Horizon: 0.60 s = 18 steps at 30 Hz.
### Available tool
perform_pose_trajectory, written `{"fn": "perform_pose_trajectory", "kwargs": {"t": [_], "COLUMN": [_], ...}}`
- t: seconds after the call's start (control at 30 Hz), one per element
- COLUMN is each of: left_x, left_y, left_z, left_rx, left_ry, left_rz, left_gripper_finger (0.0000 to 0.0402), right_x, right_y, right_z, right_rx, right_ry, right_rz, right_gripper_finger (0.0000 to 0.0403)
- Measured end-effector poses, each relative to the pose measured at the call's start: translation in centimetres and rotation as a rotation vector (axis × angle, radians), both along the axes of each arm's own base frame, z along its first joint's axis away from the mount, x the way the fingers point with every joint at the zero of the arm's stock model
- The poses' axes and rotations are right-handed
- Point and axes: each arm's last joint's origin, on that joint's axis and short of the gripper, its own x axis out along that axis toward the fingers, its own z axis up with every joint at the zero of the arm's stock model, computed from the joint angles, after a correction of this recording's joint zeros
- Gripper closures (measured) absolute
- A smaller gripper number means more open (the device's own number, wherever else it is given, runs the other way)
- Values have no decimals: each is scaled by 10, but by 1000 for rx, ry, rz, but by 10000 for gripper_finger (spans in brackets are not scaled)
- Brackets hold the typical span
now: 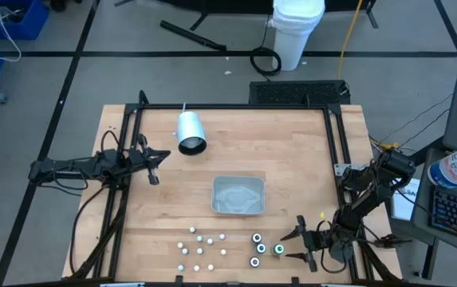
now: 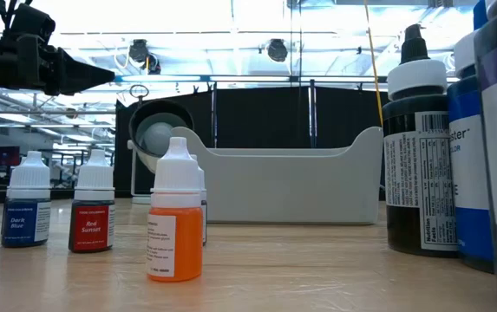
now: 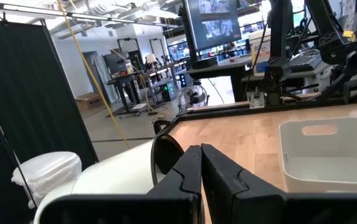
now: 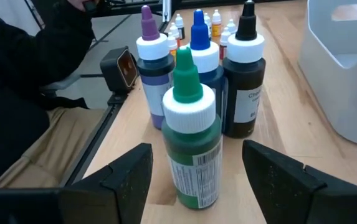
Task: Pick & Place food coloring
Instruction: Put the large green food coloring bottle into the white bin
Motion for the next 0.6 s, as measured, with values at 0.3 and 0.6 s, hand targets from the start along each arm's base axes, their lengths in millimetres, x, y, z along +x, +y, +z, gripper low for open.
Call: {"fn": "perform_pose_trajectory", "kwargs": {"t": [0.3, 0.6], "left_x": [0, 0], "left_y": [0, 0], "left_z": [0, 0], "left_rx": [-3, -14], "left_ry": [-1, -4], "left_rz": [0, -2], "left_gripper_finger": [382, 382], "right_x": [1, 6], "right_y": [-2, -4], "right_z": [-2, -6], "right_rx": [-17, -23], "right_ry": [9, 14], "right_rz": [-12, -29], "right_gripper_finger": [126, 120]}}
